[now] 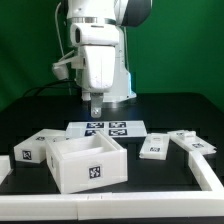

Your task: Assemble cabinet

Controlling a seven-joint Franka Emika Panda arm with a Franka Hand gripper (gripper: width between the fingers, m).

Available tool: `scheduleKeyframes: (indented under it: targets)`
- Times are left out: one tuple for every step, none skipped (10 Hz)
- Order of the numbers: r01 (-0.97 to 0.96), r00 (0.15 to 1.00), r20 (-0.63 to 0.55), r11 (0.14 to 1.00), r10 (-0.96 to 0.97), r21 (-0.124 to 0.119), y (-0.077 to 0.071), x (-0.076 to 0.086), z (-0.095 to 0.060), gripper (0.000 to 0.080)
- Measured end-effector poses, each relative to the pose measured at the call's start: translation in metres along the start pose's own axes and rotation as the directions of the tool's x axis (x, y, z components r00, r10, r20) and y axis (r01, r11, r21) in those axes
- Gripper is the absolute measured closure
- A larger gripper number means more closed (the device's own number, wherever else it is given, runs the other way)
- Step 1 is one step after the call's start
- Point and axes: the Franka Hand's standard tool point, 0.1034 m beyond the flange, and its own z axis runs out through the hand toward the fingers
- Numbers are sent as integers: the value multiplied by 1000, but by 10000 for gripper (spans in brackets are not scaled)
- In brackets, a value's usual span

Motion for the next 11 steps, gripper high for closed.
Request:
scheduleKeyframes:
  targets:
    - [0,1000,0,1000,0,1,0,0,0,2]
    - [0,1000,0,1000,0,1,-1,0,0,2]
    - [15,1000,-1,1000,-15,5,-2,-1,1,2]
    - [44,999,-5,999,-44,20,-10,-4,6,2]
    - [56,998,-13,998,-56,35,-20,-4,13,2]
    - [59,998,-20,997,-58,49,-29,-2,19,2]
    - [64,998,-31,996,-62,66,-40,0,28,2]
    - [61,997,-42,994,-58,86,-49,3,37,2]
    - [59,997,-48,993,-54,98,-53,4,43,2]
    - [55,997,-55,993,-49,105,-58,4,50,2]
    - [50,997,-61,992,-43,114,-63,4,56,2]
